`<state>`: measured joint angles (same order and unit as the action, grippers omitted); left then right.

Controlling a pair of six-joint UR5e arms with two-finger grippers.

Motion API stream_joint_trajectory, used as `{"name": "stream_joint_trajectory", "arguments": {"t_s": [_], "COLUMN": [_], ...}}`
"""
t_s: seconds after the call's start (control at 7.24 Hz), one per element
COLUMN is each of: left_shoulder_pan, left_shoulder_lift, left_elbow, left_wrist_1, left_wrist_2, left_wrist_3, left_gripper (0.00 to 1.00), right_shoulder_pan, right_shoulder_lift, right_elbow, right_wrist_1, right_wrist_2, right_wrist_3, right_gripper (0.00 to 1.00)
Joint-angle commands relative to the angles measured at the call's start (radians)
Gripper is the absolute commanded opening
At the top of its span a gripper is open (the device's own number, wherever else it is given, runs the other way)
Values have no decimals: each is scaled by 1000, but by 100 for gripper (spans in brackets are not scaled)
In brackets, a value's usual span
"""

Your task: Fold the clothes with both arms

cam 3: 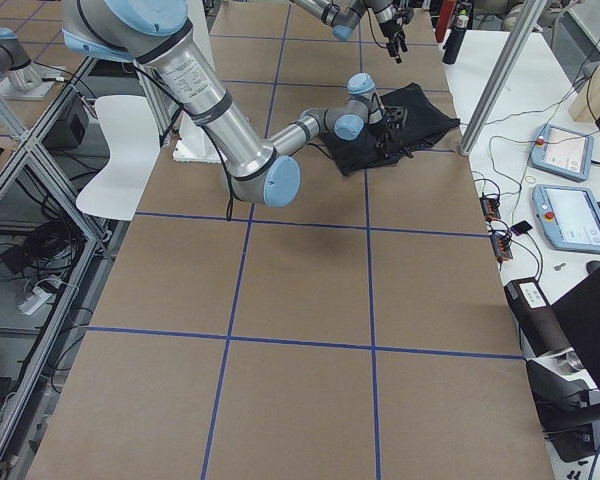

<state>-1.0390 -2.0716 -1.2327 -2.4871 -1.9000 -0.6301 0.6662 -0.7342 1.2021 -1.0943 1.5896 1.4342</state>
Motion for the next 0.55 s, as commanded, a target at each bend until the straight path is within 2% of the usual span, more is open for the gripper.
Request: {"name": "stream_joint_trajectory", "arguments": {"t_s": [0.0, 0.28, 0.41], "left_shoulder_pan": [1, 1, 1], "left_shoulder_lift": [19, 24, 24], "left_elbow": [-5, -5, -5], "left_wrist_1": [-1, -1, -1], "left_wrist_2": [-1, -1, -1], "left_wrist_3": [-10, -10, -23], "left_gripper": [100, 100, 100], "right_shoulder_pan": [-46, -63, -72], "right_shoulder_lift": [15, 12, 13], "right_elbow": [-65, -81, -85], "right_wrist_1": [51, 60, 60], "right_wrist_2": [-46, -71, -86], "right_wrist_3": [3, -17, -17], "right_gripper": [80, 75, 70]}}
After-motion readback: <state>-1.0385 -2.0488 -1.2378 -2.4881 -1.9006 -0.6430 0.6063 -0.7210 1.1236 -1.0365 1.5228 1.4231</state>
